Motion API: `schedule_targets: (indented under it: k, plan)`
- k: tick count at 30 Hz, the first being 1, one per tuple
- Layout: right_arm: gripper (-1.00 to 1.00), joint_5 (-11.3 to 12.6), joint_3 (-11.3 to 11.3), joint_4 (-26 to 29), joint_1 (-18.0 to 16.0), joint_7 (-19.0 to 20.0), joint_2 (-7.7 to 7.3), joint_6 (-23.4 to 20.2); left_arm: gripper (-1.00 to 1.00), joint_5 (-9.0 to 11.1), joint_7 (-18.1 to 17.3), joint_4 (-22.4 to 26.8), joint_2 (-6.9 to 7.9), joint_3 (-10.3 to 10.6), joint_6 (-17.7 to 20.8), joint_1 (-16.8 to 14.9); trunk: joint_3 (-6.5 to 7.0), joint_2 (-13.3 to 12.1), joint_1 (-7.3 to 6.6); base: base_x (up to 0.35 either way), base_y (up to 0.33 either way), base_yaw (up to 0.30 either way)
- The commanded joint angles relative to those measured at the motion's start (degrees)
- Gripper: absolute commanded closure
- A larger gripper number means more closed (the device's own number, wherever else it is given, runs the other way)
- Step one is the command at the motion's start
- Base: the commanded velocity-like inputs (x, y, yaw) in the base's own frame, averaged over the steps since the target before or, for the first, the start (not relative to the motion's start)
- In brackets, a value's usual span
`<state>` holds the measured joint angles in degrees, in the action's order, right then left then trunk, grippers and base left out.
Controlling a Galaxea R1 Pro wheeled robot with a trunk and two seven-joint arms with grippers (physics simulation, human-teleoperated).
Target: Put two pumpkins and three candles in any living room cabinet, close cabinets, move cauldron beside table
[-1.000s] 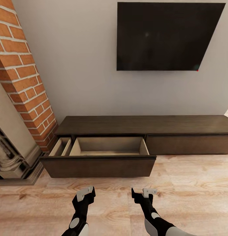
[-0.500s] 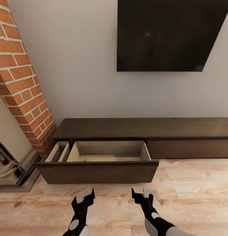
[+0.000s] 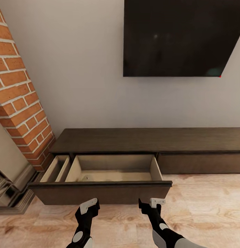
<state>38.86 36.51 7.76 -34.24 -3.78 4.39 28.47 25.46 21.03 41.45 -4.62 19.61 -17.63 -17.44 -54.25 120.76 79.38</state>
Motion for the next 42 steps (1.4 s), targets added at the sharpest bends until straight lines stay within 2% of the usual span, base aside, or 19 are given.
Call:
schedule_targets:
  k: [1, 10, 40, 42]
  plan:
    - [-1.0, 0.16, 0.49, 0.0, -0.04, -0.38, 0.0, 0.14, -1.0, 0.55, 0.32, -0.03, 0.05, 0.34, -0.36, -0.05, -0.05, 0.02, 0.0, 0.046, 0.0, 0.0]
    - [-1.0, 0.16, 0.49, -0.03, -0.04, -0.35, 0.0, 0.27, -1.0, 0.59, 0.32, 0.03, 0.05, 0.34, -0.46, -0.05, -0.05, 0.02, 0.0, 0.012, 0.0, 0.0]
    - [-1.0, 0.16, 0.49, -0.03, -0.04, -0.26, -0.08, 0.19, -1.0, 0.61, 0.32, 0.04, 0.14, 0.29, -0.47, -0.05, -5.43, 12.05, 6.59, 0.0, 0.0, 0.0]
    - [-1.0, 0.16, 0.49, -0.03, -0.04, -0.26, -0.08, 0.19, -1.0, 0.68, 0.32, 0.04, 0.14, 0.27, -0.53, -0.05, -5.43, 12.05, 6.59, 0.0, 0.0, 0.0]
